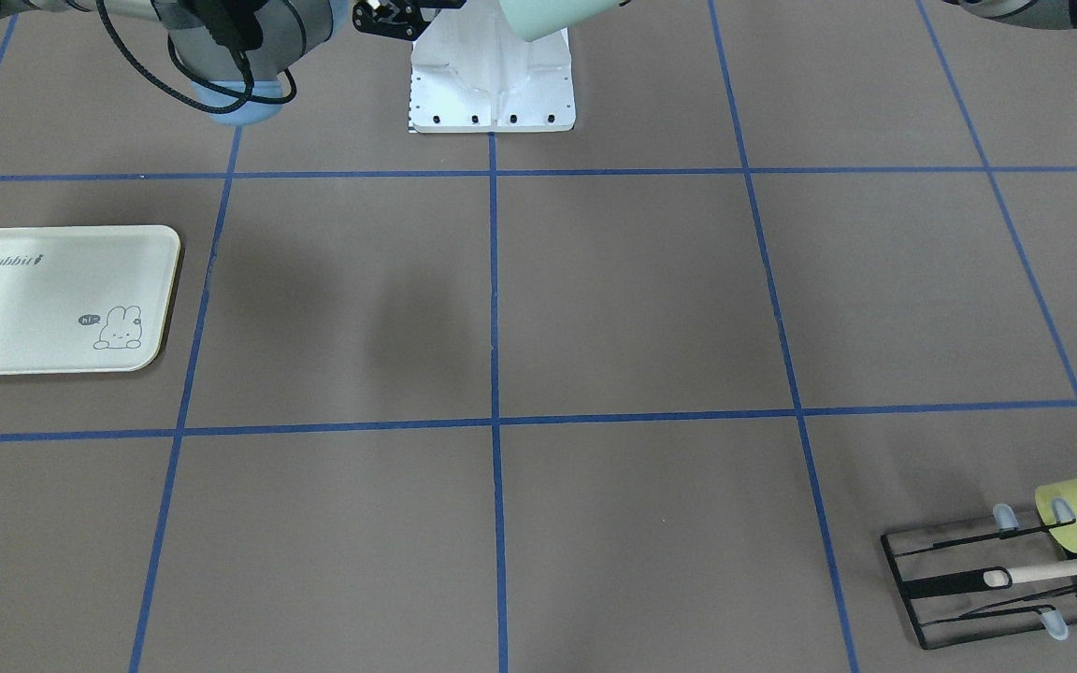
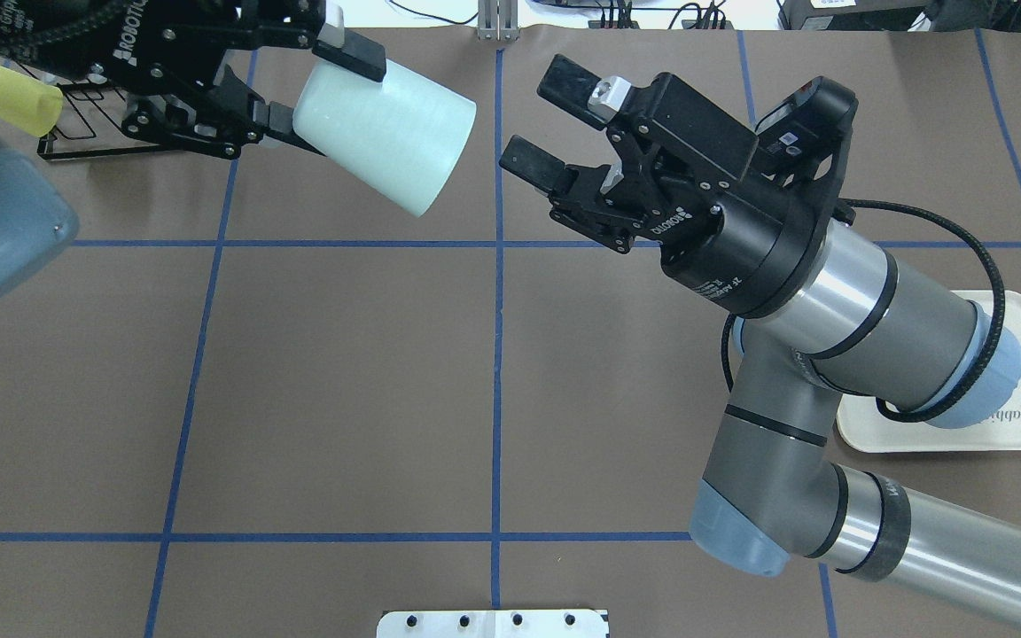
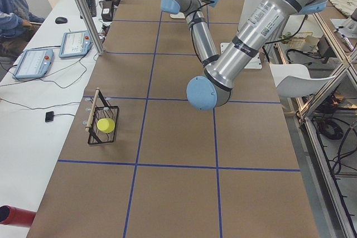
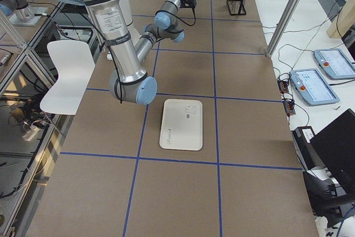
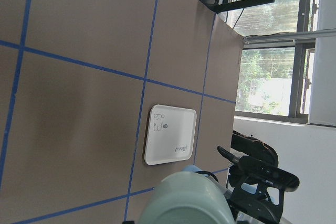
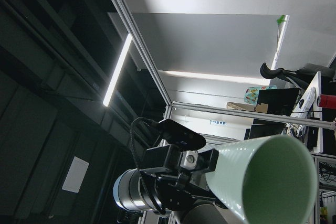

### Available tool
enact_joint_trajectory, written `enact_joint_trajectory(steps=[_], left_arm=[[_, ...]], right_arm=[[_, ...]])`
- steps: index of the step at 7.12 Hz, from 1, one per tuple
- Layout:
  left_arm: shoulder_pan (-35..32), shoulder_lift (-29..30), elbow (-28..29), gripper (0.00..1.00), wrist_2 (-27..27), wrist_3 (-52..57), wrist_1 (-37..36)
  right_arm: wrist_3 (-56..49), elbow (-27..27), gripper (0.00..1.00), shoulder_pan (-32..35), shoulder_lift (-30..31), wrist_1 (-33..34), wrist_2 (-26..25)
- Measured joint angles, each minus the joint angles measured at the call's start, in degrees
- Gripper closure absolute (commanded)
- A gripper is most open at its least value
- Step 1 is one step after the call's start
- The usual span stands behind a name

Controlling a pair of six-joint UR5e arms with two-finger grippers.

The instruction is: Left arm grabs green cup and hands to right arm on tray

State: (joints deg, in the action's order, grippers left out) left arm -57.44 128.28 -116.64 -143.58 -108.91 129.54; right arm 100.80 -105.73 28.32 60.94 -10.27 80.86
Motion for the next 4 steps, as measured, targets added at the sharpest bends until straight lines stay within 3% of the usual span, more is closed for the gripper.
enact_joint_trajectory(steps=[4], left_arm=[[1.0,0.1,-0.5,1.0,0.2,-0.5,0.1]], right_arm=[[0.0,-0.1,0.08,-0.9,-0.4,0.5,0.0]])
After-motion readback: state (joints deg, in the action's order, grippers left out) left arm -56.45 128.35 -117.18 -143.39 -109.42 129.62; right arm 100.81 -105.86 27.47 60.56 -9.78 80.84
